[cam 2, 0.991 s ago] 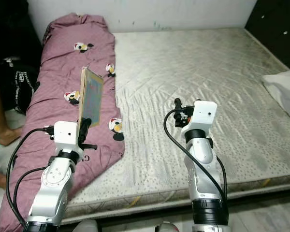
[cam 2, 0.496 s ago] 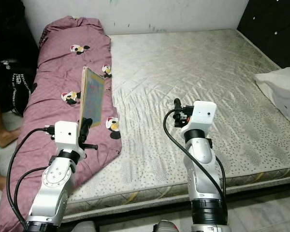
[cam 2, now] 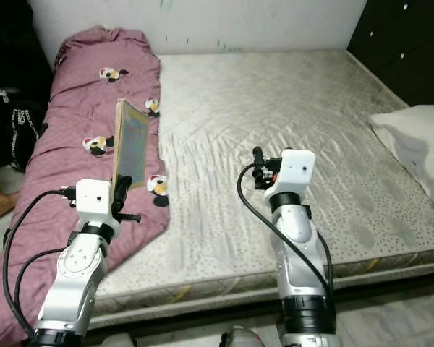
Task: Clean up the room
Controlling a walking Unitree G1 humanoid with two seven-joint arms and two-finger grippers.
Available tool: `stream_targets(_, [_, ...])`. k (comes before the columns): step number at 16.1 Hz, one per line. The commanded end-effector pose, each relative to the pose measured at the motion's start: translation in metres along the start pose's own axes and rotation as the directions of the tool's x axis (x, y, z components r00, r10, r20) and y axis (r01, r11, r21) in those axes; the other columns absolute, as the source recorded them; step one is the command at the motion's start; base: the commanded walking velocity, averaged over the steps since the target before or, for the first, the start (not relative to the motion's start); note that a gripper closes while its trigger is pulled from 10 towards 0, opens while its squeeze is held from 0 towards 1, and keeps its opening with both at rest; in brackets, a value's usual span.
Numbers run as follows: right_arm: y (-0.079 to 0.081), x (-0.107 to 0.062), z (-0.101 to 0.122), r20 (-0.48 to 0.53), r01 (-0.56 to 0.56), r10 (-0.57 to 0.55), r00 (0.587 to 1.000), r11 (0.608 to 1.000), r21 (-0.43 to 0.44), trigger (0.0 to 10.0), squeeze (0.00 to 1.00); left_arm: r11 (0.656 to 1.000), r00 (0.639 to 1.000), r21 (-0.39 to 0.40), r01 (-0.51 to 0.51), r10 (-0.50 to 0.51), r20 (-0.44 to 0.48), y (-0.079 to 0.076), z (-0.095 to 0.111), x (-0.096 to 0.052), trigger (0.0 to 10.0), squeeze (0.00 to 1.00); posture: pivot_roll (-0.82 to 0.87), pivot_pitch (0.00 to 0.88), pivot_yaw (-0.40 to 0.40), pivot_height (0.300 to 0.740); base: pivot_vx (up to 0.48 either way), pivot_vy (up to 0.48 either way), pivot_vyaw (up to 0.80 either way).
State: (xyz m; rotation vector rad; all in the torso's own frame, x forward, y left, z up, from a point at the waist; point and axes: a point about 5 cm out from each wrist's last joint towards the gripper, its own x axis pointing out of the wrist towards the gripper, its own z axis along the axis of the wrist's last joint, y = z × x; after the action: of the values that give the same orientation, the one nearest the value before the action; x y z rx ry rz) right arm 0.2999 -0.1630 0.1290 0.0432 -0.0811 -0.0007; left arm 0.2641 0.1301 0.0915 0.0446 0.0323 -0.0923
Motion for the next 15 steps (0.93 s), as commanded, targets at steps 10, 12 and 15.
stream_targets(10, [0.0038, 0.0006, -0.0024, -0.012, -0.015, 0.015, 1.0, 1.0, 0.002, 10.0, 0.0, 1.0, 0.999, 0.002, 0.019, -0.019, 0.044, -0.005, 0.0091, 0.0019, 10.0, 0.0, 0.01, 0.02, -0.029, 0.74, 0.0, -0.319, 0.65])
stream_targets(12, [0.0066, 0.0032, -0.0024, -0.014, -0.03, 0.03, 0.999, 1.0, 0.002, 10.0, 0.0, 1.0, 0.999, 0.0, 0.007, -0.007, 0.046, -0.0044, 0.0092, 0.0014, 10.0, 0.0, 0.02, 0.021, -0.036, 0.74, 0.0, -0.36, 0.42])
stream_targets(15, [0.0072, 0.0061, -0.0003, -0.01, -0.034, 0.034, 0.999, 0.999, 0.001, 10.0, 0.0, 1.0, 0.999, -0.005, 0.002, -0.002, 0.046, -0.0043, 0.0091, 0.0009, 10.0, 0.0, 0.01, 0.025, -0.038, 0.74, 0.0, -0.364, 0.0])
